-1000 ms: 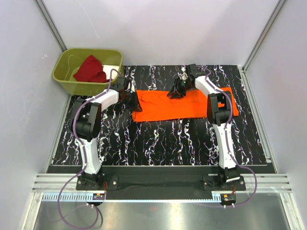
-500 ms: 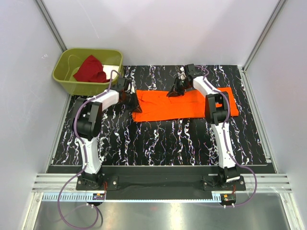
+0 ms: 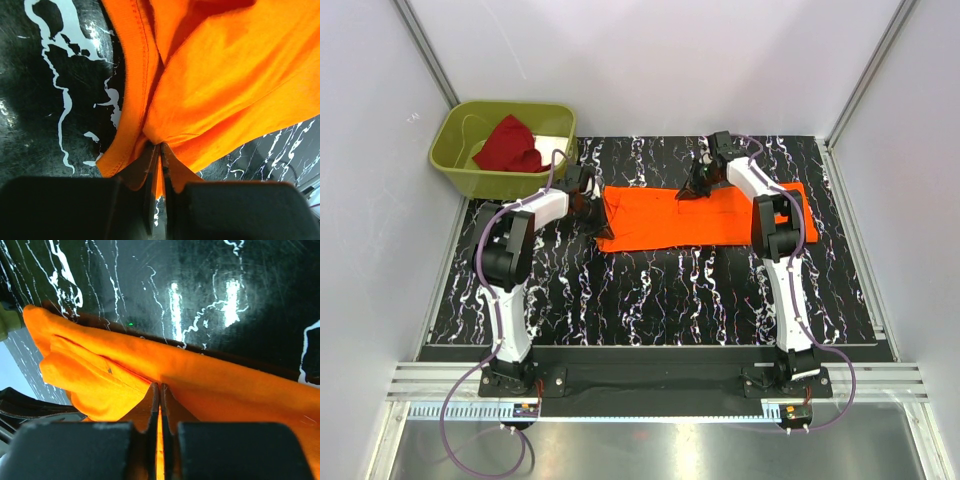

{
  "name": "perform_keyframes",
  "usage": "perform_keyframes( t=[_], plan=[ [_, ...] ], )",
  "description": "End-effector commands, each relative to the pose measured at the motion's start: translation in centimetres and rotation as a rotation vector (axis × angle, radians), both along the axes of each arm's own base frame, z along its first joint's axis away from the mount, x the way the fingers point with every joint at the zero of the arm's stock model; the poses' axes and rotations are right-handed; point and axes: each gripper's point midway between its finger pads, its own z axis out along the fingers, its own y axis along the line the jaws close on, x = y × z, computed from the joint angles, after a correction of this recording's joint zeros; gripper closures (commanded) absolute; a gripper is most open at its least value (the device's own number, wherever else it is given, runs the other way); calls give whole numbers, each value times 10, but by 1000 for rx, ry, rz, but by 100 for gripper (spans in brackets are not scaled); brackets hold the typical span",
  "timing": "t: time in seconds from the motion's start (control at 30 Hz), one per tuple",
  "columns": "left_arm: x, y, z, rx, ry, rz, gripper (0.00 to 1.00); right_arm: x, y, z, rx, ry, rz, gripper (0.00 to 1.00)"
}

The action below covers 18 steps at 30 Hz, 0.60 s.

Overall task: Fold and stack the t-shirts
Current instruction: Fold the tshirt

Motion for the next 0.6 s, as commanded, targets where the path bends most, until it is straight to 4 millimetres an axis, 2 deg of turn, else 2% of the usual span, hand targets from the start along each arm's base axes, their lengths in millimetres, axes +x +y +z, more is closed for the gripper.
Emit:
perform_keyframes(
  t=[0.0, 0.03, 0.07, 0.13, 0.17, 0.2, 0.27, 0.3, 0.33, 0.37, 0.4, 0.43, 0.47, 0.5, 0.53, 0.57],
  plan=[
    [5, 12, 0, 53, -23, 11, 89, 16, -7, 40, -14, -100, -28, 92],
    [7, 14, 2, 68, -35, 11, 89, 15, -7, 35, -19, -86, -23, 87],
    [7, 15, 5, 78, -40, 10, 89, 20, -7, 43, -20, -109, -15, 84],
    [12, 20, 17, 107, -79, 12, 88, 19, -15, 41, -58, -88, -34, 82],
    [12, 21, 21, 118, -86, 10, 87, 23, -19, 48, -71, -101, -45, 78],
    [14, 22, 31, 123, -110, 9, 87, 20, -26, 50, -89, -78, -56, 75],
    [15, 24, 42, 143, -132, 3, 81, 25, -48, 66, -127, -93, -103, 71],
    [15, 22, 52, 144, -154, -3, 78, 21, -59, 68, -157, -77, -121, 64],
    [16, 21, 59, 144, -170, -6, 76, 24, -83, 84, -212, -105, -178, 61],
    [15, 19, 70, 137, -193, -8, 71, 19, -97, 81, -254, -93, -192, 58],
    [13, 12, 75, 132, -204, -21, 69, 16, -113, 83, -288, -83, -221, 49],
    [12, 8, 81, 125, -214, -25, 67, 13, -131, 97, -331, -104, -258, 48],
    [11, 3, 88, 110, -233, -34, 66, 3, -156, 86, -366, -63, -288, 47],
    [8, -5, 91, 101, -239, -52, 64, -5, -170, 85, -392, -41, -309, 45],
    [7, -12, 94, 78, -240, -57, 63, -11, -187, 93, -434, -45, -344, 43],
    [8, -19, 93, 65, -243, -65, 63, -24, -202, 81, -470, -1, -350, 41]
  ],
)
